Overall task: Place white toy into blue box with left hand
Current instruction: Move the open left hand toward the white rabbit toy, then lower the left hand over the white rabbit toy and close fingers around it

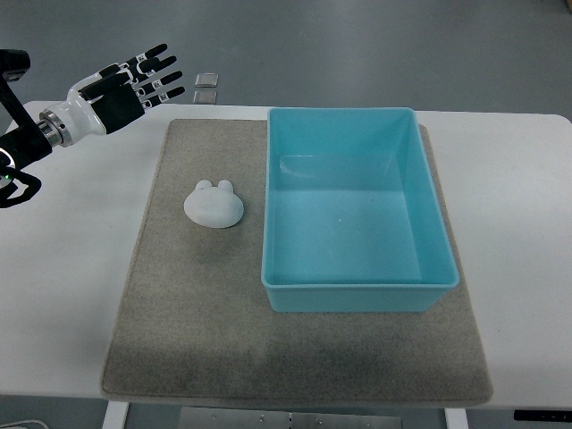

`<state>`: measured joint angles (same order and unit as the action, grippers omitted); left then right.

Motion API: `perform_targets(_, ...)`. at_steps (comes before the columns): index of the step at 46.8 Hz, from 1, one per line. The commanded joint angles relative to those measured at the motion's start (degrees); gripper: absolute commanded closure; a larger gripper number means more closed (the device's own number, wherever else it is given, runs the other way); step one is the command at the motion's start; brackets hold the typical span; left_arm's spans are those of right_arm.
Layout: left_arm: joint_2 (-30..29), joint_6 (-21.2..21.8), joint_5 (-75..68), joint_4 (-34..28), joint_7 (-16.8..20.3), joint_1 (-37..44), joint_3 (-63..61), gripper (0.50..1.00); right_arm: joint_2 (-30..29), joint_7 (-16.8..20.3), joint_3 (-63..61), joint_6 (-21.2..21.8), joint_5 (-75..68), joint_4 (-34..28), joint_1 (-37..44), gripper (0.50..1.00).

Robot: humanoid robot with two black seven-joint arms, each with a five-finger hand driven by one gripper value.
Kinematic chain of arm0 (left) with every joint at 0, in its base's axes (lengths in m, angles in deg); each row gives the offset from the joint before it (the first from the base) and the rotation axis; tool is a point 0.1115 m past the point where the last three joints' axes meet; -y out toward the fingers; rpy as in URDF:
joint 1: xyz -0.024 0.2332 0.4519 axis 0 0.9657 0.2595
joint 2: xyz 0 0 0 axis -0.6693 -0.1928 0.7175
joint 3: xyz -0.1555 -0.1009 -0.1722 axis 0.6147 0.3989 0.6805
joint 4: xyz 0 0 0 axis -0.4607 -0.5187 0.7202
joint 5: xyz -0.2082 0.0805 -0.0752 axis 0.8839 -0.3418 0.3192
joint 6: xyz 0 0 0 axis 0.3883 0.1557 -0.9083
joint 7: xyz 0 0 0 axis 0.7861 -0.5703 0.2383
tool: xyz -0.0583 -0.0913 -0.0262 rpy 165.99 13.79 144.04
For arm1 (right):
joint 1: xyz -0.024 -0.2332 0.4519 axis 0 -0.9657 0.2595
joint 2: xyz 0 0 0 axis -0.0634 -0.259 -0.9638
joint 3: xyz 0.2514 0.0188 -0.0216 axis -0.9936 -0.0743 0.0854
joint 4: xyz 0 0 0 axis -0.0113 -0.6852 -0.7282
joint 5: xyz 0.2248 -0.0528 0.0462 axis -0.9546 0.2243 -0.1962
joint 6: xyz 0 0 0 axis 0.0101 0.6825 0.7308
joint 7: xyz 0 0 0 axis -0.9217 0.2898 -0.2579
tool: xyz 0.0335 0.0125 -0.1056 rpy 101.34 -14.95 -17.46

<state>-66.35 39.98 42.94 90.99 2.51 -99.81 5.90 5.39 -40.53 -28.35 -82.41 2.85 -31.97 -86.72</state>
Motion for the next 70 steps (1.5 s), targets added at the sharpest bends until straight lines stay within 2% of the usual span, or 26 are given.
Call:
perform_targets(1,-0.3,0.0,-0.5,0.1,0.1,0.0,-0.2,0.504,0.0,0.0,0.0,0.0,0.0,0.0,0.0,0.564)
perform_targets(15,-3.2,0.0,-16.0,-0.1,1.6,-0.6,0.9,0.506,0.0,0.0,0.0,0.0,0.0,0.0,0.0,0.564)
perform_targets(28,-5.6,0.0,-33.9,0.0,12.0,-1.4,1.1,0.506,0.0,0.0,0.0,0.0,-0.1,0.0,0.0,0.564)
perform_targets(35,-6.1,0.0,-45.3,0.5,16.2,-1.8,1.1,0.506,0.0,0.0,0.0,0.0,0.0,0.0,0.0,0.564)
perform_targets(39,-6.9,0.0,-50.1,2.7,17.8,-2.7,1.1,0.508,0.0,0.0,0.0,0.0,0.0,0.0,0.0,0.564)
perform_targets(48,-10.2,6.3,-61.9,11.6,18.0,-2.8,0.7,0.508,0.0,0.0,0.0,0.0,0.0,0.0,0.0,0.564)
perform_targets(55,-10.5,10.8,-69.3,15.8,18.0,-2.1,0.2,0.508,0.0,0.0,0.0,0.0,-0.1,0.0,0.0,0.564)
perform_targets(70,-12.3,11.5,-81.6,23.8,18.0,-1.4,0.1,0.51,0.0,0.0,0.0,0.0,0.0,0.0,0.0,0.564)
